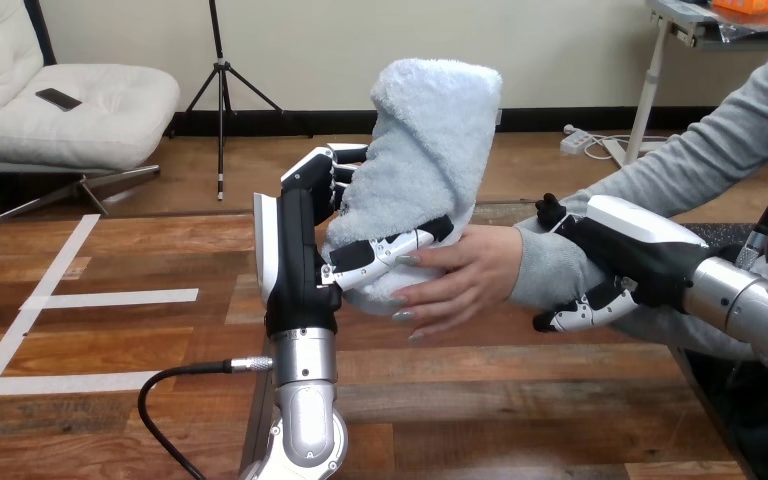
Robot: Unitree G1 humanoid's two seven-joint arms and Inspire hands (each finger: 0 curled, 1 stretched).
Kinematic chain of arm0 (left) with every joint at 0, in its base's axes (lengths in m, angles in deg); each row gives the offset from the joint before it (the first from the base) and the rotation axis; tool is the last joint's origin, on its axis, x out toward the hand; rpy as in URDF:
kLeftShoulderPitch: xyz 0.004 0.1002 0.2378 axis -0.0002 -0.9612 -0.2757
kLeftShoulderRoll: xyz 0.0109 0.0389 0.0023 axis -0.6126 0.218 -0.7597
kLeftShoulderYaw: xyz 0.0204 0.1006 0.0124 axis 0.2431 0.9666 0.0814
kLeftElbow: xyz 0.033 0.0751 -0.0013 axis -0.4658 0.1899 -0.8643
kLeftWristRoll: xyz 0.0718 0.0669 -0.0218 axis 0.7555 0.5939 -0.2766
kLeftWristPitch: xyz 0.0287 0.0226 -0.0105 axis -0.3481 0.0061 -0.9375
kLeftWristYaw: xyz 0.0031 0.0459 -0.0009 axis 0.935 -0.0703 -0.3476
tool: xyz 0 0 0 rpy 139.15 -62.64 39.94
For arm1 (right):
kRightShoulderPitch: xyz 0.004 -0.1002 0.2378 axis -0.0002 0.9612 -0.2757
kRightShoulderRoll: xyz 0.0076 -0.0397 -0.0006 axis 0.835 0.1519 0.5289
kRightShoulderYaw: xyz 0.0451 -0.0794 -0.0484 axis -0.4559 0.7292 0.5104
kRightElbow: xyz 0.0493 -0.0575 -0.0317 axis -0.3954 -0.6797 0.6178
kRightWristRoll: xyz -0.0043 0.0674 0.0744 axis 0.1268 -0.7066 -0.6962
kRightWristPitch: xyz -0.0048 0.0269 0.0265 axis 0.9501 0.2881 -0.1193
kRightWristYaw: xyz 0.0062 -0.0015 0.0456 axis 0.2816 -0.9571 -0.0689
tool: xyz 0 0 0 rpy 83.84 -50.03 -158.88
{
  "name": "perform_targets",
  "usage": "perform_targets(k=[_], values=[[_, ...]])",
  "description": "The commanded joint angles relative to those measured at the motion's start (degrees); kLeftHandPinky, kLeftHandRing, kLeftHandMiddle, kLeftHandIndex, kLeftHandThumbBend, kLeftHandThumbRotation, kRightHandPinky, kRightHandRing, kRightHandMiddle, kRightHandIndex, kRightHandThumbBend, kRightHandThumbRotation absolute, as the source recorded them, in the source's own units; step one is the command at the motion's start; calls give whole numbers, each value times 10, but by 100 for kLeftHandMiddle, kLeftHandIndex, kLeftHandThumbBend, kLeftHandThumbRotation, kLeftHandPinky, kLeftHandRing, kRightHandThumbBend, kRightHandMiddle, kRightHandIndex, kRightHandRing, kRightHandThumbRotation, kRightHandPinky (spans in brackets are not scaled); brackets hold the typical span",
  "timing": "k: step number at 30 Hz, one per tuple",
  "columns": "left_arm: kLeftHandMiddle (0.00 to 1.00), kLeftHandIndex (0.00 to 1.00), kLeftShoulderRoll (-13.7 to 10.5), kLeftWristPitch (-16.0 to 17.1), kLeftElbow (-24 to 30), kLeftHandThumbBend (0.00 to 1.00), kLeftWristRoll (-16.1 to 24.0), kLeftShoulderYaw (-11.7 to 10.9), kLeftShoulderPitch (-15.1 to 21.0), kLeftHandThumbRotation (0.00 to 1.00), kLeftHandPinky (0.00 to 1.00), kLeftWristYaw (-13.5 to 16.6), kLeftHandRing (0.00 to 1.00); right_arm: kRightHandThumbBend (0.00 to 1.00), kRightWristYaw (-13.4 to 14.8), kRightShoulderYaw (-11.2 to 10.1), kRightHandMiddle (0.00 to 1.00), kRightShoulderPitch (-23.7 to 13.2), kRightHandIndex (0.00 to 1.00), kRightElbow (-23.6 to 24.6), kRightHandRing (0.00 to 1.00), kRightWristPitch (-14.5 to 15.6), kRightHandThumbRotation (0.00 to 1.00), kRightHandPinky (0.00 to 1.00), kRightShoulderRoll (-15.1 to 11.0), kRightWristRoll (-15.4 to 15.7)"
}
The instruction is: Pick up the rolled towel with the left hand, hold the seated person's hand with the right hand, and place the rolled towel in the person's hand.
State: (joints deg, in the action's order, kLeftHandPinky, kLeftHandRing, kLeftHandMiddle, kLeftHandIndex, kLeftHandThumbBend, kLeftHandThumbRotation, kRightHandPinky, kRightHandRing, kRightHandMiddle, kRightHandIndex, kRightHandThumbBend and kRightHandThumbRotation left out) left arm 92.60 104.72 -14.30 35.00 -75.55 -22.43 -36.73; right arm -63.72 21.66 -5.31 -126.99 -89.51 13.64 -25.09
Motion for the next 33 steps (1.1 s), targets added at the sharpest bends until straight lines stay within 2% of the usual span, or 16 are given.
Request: perform_targets(k=[1, 14, 24, 33], values=[[40, 41, 3, 17, 12, 55, -4, 3, 45, 0, 33, 0, 37, 56, 14, -9, 24, -17, 26, 15, 19, -12, 0, 15, -5, -4], [40, 41, 7, 15, 11, 55, 0, 5, 46, 0, 33, 7, 36, 56, 18, -9, 24, -17, 25, 14, 18, -13, 0, 14, -4, 0], [40, 41, 28, 20, 5, 55, -30, 0, 47, 0, 31, -17, 35, 56, 15, -9, 25, -17, 26, 18, 19, -6, 0, 15, -3, 1], [40, 42, 46, 24, 1, 55, -46, 1, 49, 0, 30, -30, 35, 56, 15, -10, 26, -18, 27, 15, 20, -18, 0, 16, -1, -3]])
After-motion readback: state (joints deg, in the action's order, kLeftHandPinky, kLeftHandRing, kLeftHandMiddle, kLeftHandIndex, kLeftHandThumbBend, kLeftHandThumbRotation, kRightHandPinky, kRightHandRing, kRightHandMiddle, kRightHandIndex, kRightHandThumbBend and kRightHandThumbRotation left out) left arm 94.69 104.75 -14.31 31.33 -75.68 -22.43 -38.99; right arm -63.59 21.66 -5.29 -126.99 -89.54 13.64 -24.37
